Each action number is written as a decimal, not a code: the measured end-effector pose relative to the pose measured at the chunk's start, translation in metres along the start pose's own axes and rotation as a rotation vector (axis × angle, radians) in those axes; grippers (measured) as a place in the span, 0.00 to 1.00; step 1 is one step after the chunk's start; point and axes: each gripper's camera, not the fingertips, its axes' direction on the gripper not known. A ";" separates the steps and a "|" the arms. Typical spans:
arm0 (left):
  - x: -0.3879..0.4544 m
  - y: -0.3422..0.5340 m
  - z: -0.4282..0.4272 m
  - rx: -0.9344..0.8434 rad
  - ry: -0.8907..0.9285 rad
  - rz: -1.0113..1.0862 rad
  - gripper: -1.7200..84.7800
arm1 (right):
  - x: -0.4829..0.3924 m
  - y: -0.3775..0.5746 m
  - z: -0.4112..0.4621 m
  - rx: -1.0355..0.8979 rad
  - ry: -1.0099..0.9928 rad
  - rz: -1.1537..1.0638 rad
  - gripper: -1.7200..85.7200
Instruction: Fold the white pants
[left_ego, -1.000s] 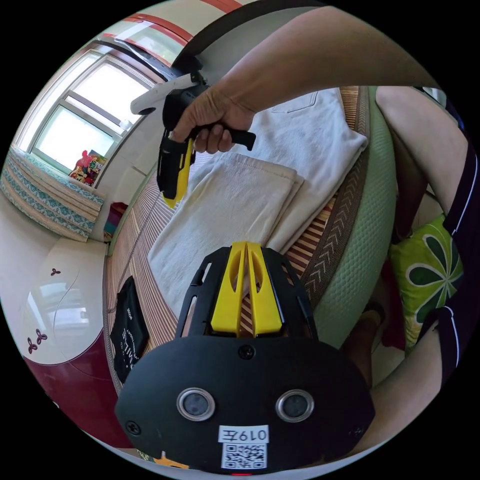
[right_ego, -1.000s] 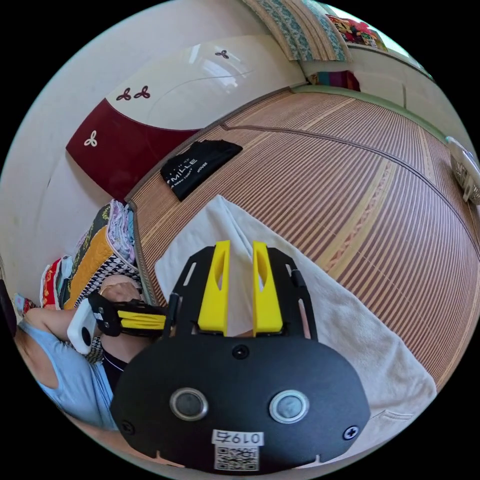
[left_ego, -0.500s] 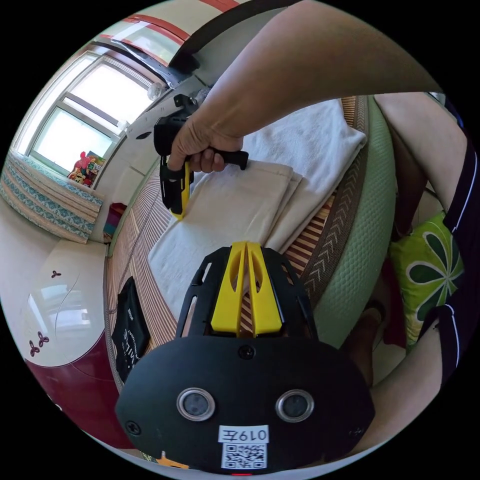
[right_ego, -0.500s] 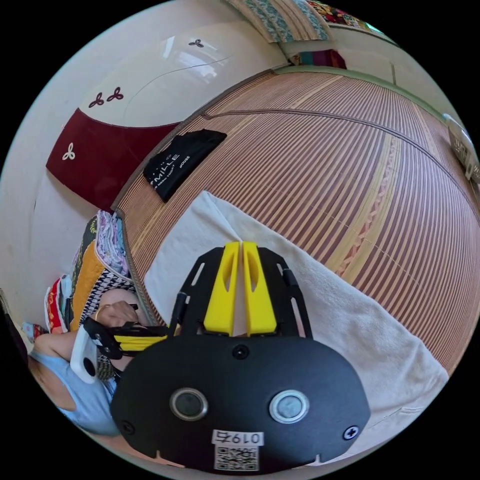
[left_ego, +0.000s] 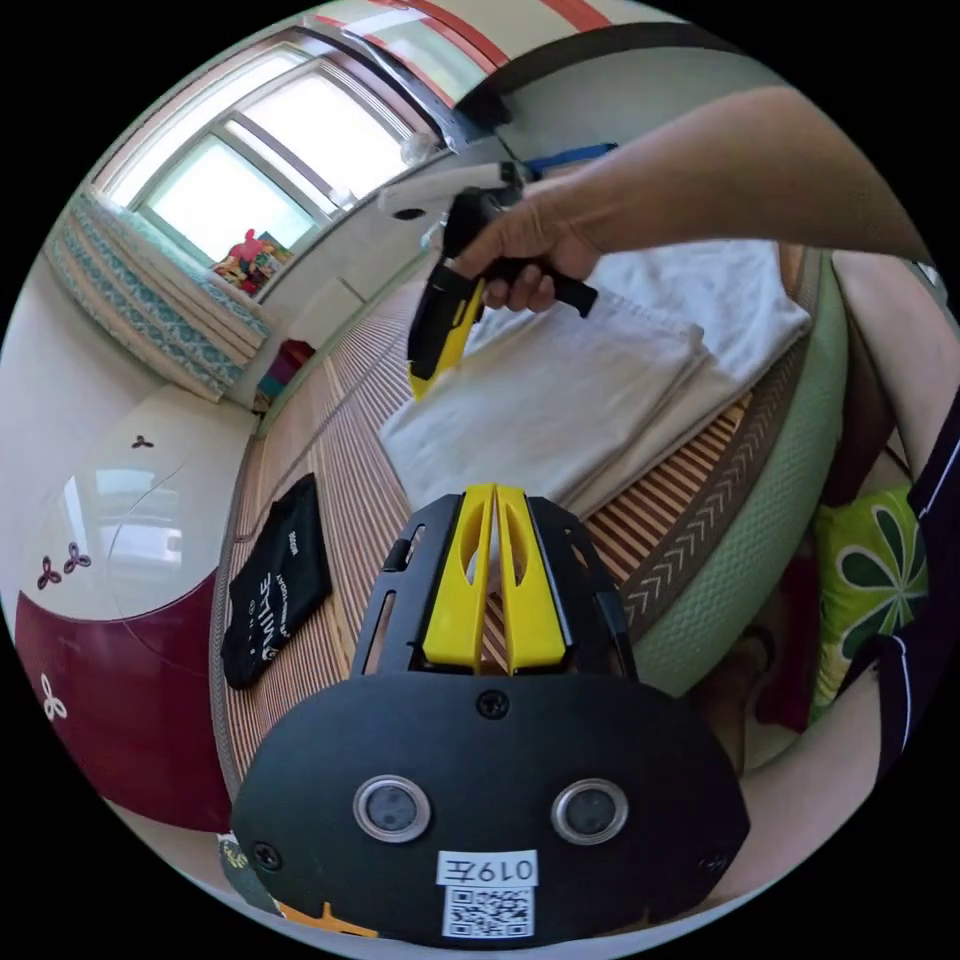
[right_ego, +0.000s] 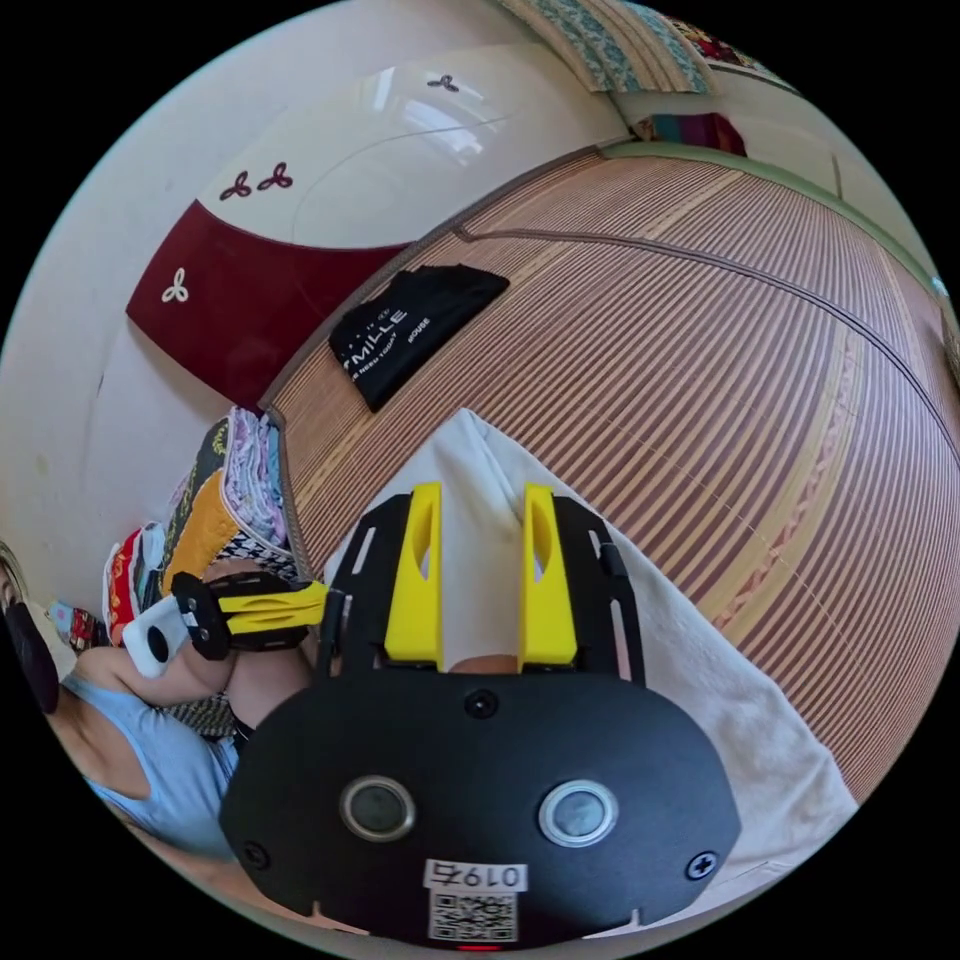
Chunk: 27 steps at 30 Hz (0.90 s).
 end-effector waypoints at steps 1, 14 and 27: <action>0.003 0.000 0.004 -0.015 -0.011 0.021 0.03 | -0.002 -0.006 0.005 -0.026 0.020 0.005 0.14; -0.003 -0.001 0.019 -0.061 0.032 0.073 0.03 | -0.031 -0.028 0.005 -0.106 0.004 0.036 0.03; 0.000 -0.001 0.019 -0.052 -0.008 0.082 0.03 | -0.127 0.000 -0.035 -0.095 0.234 -0.083 0.02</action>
